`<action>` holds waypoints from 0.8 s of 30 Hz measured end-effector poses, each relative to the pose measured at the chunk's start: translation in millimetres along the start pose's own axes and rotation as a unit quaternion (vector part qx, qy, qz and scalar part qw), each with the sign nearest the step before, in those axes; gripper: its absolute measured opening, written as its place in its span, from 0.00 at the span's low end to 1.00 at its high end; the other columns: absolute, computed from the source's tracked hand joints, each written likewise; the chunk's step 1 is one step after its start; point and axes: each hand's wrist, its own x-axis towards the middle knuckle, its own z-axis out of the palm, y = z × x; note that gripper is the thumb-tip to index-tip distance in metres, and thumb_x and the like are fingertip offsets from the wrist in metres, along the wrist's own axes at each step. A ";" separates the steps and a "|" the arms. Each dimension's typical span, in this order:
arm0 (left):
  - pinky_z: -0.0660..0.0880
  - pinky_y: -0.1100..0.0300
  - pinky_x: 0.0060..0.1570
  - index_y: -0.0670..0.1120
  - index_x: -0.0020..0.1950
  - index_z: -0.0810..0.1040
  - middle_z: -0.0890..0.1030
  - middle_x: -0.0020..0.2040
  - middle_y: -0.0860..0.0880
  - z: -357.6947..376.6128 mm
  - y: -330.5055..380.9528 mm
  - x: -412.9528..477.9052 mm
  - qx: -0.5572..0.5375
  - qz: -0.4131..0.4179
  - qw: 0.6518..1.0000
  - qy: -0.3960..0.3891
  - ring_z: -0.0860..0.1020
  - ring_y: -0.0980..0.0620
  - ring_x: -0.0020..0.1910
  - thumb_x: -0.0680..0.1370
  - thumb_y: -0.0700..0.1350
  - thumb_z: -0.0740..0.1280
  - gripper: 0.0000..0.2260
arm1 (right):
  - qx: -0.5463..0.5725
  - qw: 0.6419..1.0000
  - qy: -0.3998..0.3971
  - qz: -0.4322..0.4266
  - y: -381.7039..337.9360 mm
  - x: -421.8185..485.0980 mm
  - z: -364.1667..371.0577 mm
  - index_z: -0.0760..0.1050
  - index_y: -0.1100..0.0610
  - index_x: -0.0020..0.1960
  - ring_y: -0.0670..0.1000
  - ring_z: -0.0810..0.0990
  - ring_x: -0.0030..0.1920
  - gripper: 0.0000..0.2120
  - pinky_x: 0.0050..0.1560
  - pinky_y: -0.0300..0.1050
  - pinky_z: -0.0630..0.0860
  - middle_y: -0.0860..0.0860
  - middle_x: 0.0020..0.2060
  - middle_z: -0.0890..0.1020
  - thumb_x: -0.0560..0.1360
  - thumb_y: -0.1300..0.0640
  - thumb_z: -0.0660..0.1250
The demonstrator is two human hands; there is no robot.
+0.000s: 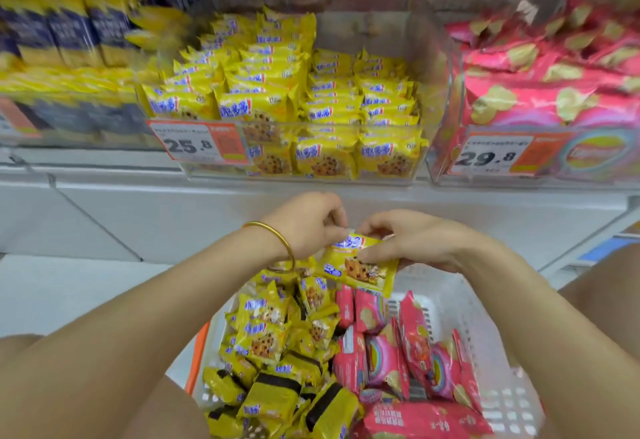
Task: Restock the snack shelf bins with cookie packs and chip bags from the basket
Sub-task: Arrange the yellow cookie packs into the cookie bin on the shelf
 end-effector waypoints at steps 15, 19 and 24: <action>0.52 0.49 0.72 0.53 0.74 0.62 0.61 0.75 0.49 -102.8 -8.9 29.3 0.307 0.022 0.916 0.259 0.58 0.49 0.75 0.75 0.57 0.42 0.29 | -0.275 0.814 0.508 -0.058 -162.9 109.3 -128.4 0.73 0.54 0.60 0.57 0.74 0.61 0.16 0.49 0.45 0.69 0.54 0.59 0.78 0.73 0.59 0.69; 0.58 0.48 0.70 0.52 0.74 0.64 0.69 0.72 0.47 -102.0 -19.7 35.9 0.323 0.036 0.903 0.281 0.65 0.46 0.71 0.75 0.58 0.39 0.31 | -0.309 0.793 0.524 -0.032 -166.2 160.9 -153.4 0.72 0.52 0.61 0.58 0.68 0.66 0.16 0.50 0.46 0.68 0.54 0.60 0.77 0.75 0.62 0.65; 0.69 0.45 0.60 0.47 0.66 0.74 0.79 0.60 0.44 -100.0 -24.6 40.6 0.324 0.061 0.890 0.314 0.76 0.42 0.61 0.78 0.54 0.49 0.24 | -0.337 0.803 0.483 -0.095 -159.5 193.4 -158.8 0.73 0.55 0.62 0.61 0.73 0.62 0.17 0.56 0.50 0.73 0.58 0.64 0.71 0.74 0.64 0.66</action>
